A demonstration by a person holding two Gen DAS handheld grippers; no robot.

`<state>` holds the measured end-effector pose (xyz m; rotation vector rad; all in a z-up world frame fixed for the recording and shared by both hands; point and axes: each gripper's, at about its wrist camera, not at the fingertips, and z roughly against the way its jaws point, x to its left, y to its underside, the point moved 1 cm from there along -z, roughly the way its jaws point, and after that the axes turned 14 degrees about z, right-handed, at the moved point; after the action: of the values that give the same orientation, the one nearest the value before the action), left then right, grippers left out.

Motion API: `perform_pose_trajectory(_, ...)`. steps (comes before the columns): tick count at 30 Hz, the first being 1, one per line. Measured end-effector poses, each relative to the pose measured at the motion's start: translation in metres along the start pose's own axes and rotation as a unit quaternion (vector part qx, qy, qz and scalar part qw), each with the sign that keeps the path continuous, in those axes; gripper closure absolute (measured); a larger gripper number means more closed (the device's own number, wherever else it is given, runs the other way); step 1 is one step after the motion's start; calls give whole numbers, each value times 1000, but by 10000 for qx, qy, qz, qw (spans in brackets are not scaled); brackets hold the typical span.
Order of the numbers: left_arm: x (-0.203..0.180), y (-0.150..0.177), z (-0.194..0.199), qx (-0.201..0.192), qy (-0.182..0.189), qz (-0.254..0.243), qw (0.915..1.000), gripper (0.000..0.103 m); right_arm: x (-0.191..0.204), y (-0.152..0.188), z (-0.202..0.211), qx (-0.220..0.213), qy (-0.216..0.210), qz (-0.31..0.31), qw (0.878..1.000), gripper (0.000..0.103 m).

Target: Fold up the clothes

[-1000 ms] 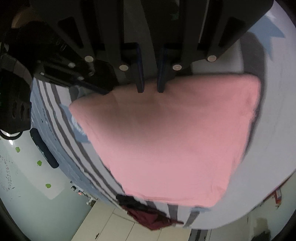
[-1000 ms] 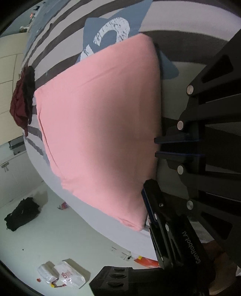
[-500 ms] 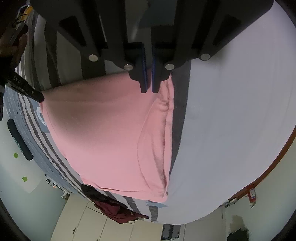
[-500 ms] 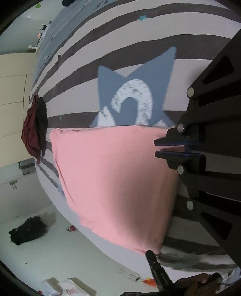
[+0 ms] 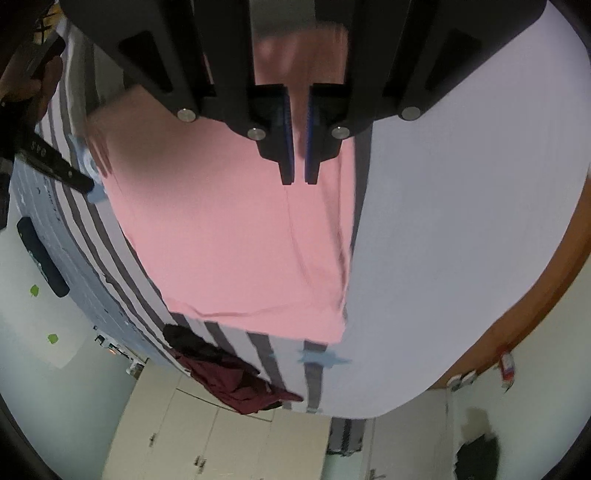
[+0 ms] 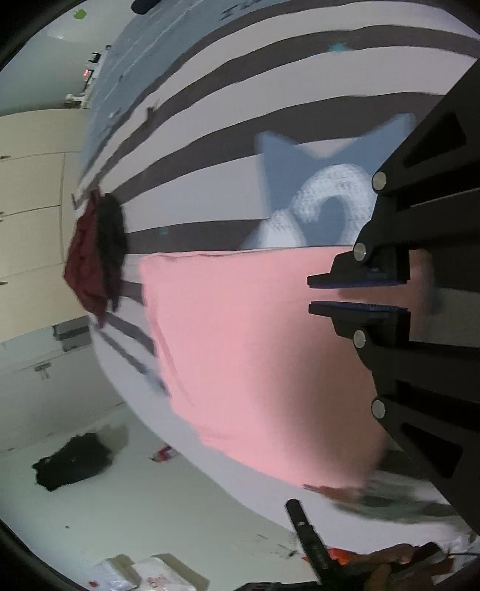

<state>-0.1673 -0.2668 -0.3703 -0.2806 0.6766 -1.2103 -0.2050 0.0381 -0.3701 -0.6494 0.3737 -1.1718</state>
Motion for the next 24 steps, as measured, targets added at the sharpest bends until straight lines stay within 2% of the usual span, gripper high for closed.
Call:
perform_pose_trajectory(5, 5, -11, -36, 82, -230, 2, 9997, 98, -6, -22, -35, -28, 106, 108, 9999, 97)
perform_pose_trajectory(8, 17, -5, -47, 214, -344, 93, 9991, 97, -12, -7, -48, 207, 115, 116, 9997, 97)
perform_pose_trajectory(11, 22, 10, -38, 243, -383, 64, 9990, 97, -14, 15, -47, 322, 63, 118, 9994, 97)
perform_pose_trajectory(14, 22, 8, -32, 282, -422, 114, 9986, 97, -13, 21, -36, 338, 49, 130, 9993, 97)
perform_pose_trajectory(18, 11, -23, -33, -1, -271, 122, 9996, 97, -18, 0, -28, 234, 69, 54, 9997, 96)
perform_pose_trajectory(22, -7, -66, -59, -198, -159, -65, 9997, 98, -22, -45, -41, -120, 103, 105, 9998, 96)
perform_pose_trajectory(24, -8, -77, -74, -180, -223, -131, 9995, 97, -23, -65, -54, -230, 100, 165, 9995, 96)
